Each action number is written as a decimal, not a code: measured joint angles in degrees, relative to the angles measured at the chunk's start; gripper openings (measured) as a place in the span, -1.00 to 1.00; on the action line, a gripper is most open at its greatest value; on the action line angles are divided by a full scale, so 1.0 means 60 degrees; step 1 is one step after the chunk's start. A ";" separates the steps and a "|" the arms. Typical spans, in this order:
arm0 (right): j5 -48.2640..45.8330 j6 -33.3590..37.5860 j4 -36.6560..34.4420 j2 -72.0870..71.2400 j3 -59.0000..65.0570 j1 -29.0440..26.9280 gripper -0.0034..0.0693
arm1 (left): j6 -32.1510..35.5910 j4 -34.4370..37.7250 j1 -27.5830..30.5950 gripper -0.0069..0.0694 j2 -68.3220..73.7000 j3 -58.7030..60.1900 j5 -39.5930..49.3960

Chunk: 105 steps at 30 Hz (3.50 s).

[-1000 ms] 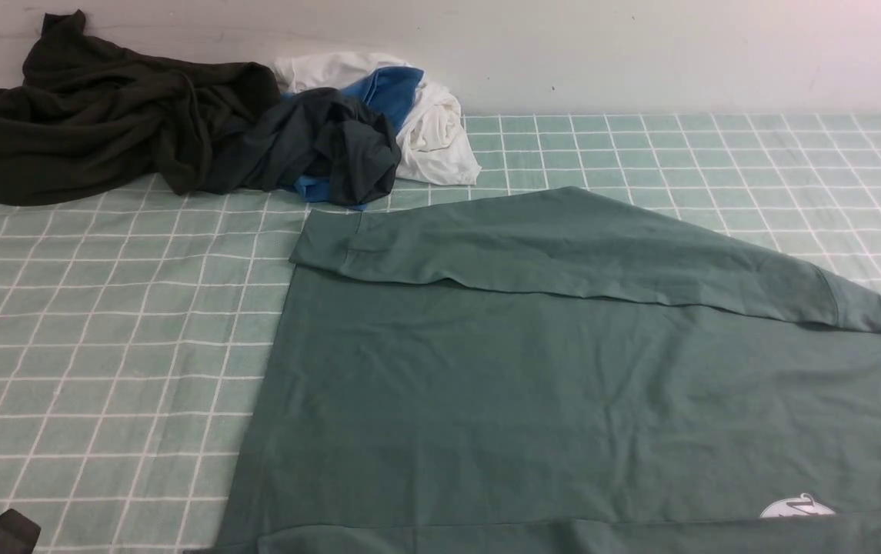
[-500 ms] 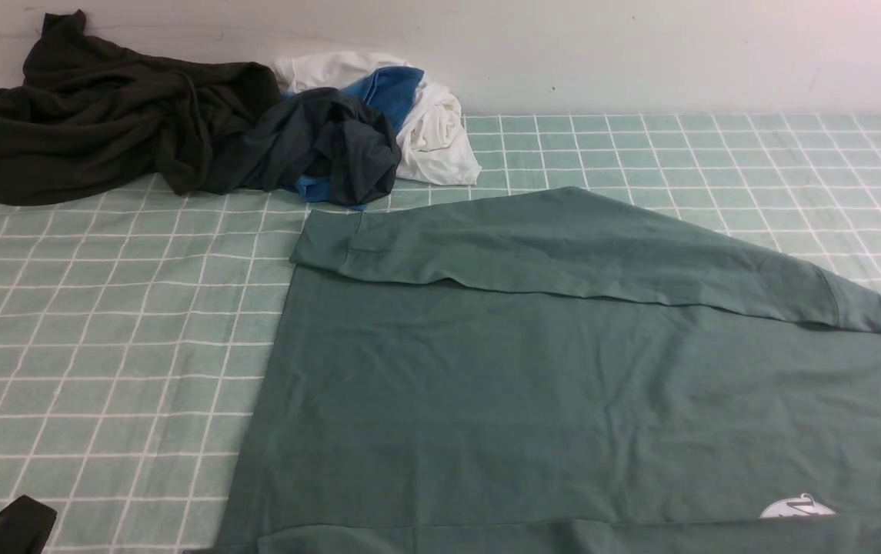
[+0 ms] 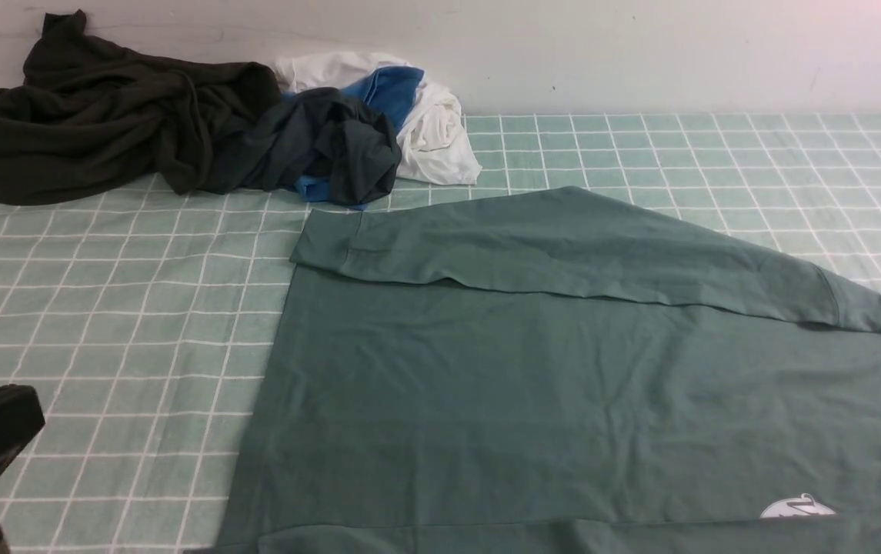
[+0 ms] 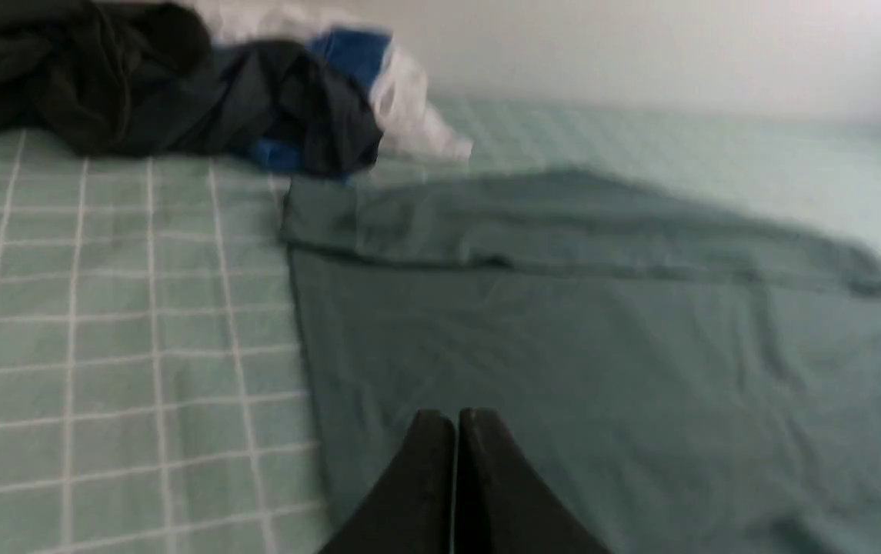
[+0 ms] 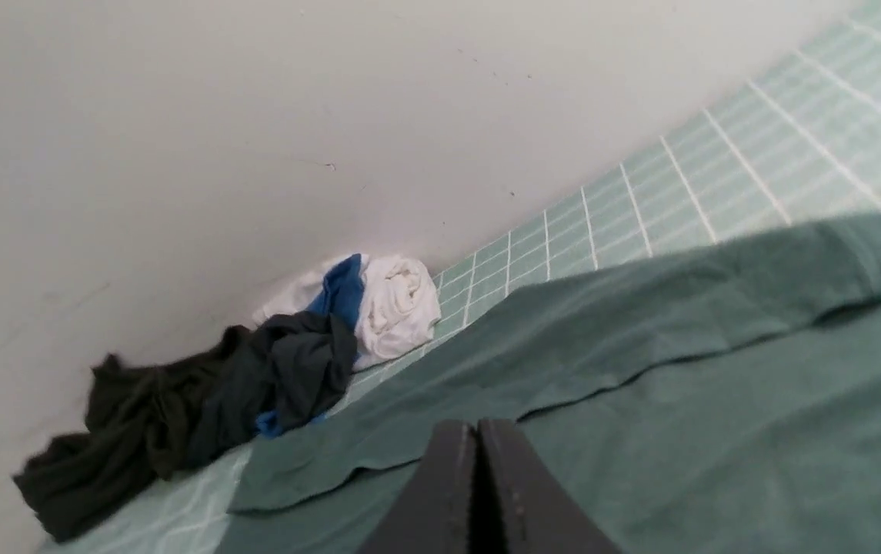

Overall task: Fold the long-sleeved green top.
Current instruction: Use the left arm to clamp the cuff closest to it, then use the left arm to drag and place the cuff at the centered position on the left edge of the fabric

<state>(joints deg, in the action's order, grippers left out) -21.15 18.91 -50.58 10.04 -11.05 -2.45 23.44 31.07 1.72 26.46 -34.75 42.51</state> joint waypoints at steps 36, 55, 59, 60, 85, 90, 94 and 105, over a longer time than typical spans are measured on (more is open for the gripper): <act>-0.7783 0.0442 0.5296 0.7616 -0.4702 0.2778 -0.94 | -0.0534 -0.4725 -0.5141 0.25 1.2869 -0.3975 0.1751; -0.7214 0.0053 0.6043 0.7616 -0.4702 0.2778 -0.94 | -0.0527 -0.4135 -0.5152 -0.82 1.1171 -0.4015 0.2636; -0.6622 -0.1494 0.7346 0.7786 -0.4702 0.2778 -0.94 | -0.0516 -0.4531 -0.5152 -0.82 1.0878 -0.4142 0.2702; -0.6471 -0.1894 0.7810 0.7889 -0.4702 0.2778 -0.94 | -0.0516 -0.4627 -0.5152 -0.82 1.0877 -0.4266 0.2725; -0.3259 -0.7025 1.1298 1.3132 -0.4702 0.0584 0.21 | -0.0526 -0.4937 -0.5152 -0.82 1.1777 -0.6076 0.3170; -0.3079 -0.6917 1.1222 1.3507 -0.4783 0.0584 -0.12 | -0.0526 -0.4961 -0.5152 -0.82 1.1917 -0.6095 0.3123; -0.2976 -0.6880 1.1231 1.3562 -0.4805 0.0584 -0.68 | -0.0526 -0.5006 -0.5152 -0.82 1.1935 -0.6103 0.3017; -0.3992 -0.6880 1.1865 1.2651 -0.4787 0.0584 -0.91 | -0.0526 -0.5371 -0.5152 -0.82 1.2013 -0.7260 0.2883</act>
<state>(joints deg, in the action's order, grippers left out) -45.10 -22.37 20.61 85.94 -39.77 1.06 20.28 -1.16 -29.19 98.54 -78.31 59.80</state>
